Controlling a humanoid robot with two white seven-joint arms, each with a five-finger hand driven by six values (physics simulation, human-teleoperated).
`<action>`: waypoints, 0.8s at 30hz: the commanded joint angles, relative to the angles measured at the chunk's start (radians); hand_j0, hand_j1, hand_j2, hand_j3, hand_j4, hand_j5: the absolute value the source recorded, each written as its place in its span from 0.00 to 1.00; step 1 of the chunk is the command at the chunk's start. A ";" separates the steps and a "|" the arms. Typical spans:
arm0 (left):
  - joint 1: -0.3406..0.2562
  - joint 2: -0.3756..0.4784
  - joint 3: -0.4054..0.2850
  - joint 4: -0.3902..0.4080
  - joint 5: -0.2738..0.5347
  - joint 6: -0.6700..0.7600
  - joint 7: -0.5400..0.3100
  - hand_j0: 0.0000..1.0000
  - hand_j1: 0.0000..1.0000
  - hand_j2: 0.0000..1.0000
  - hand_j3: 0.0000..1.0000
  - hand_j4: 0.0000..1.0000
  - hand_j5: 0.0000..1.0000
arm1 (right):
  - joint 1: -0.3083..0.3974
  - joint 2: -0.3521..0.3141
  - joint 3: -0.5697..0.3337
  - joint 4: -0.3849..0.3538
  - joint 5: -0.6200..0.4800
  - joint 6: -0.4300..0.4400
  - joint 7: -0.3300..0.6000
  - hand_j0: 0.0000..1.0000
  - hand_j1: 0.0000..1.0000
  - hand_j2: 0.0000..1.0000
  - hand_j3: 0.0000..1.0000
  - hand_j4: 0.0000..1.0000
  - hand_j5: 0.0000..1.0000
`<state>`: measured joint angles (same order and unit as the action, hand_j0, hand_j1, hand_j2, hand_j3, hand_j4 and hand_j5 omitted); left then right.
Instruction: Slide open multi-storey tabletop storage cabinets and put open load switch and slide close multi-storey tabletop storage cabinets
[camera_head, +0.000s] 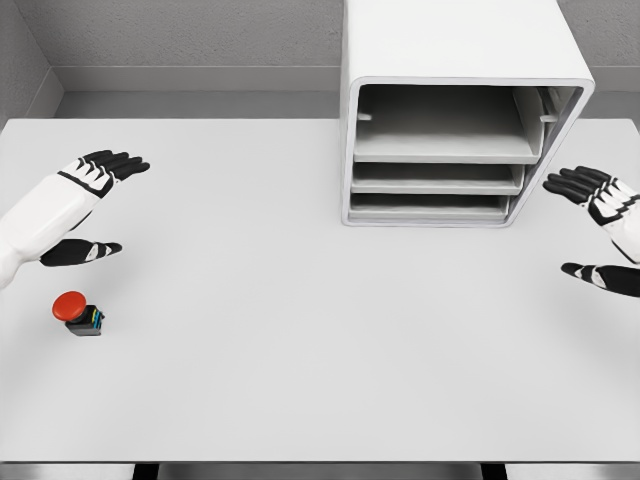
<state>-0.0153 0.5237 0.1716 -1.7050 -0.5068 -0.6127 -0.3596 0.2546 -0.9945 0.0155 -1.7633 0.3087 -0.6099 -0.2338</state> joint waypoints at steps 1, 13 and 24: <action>0.000 0.001 0.000 -0.001 0.008 0.002 0.001 1.00 1.00 1.00 1.00 1.00 1.00 | 0.000 -0.001 0.000 -0.002 0.010 -0.001 -0.002 1.00 1.00 1.00 1.00 1.00 1.00; -0.051 0.009 0.121 -0.016 0.030 0.002 -0.251 1.00 1.00 1.00 1.00 1.00 1.00 | -0.083 0.088 0.003 -0.004 0.093 -0.001 0.002 1.00 1.00 1.00 1.00 1.00 1.00; -0.037 0.139 0.180 -0.059 0.016 0.002 -0.251 1.00 1.00 1.00 1.00 1.00 1.00 | -0.152 0.168 0.061 -0.002 0.121 -0.001 -0.002 0.93 0.93 0.93 0.93 0.93 0.93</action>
<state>-0.0522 0.6358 0.3479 -1.7480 -0.4954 -0.6142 -0.6109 0.0997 -0.8286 0.0726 -1.7654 0.4323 -0.6098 -0.2354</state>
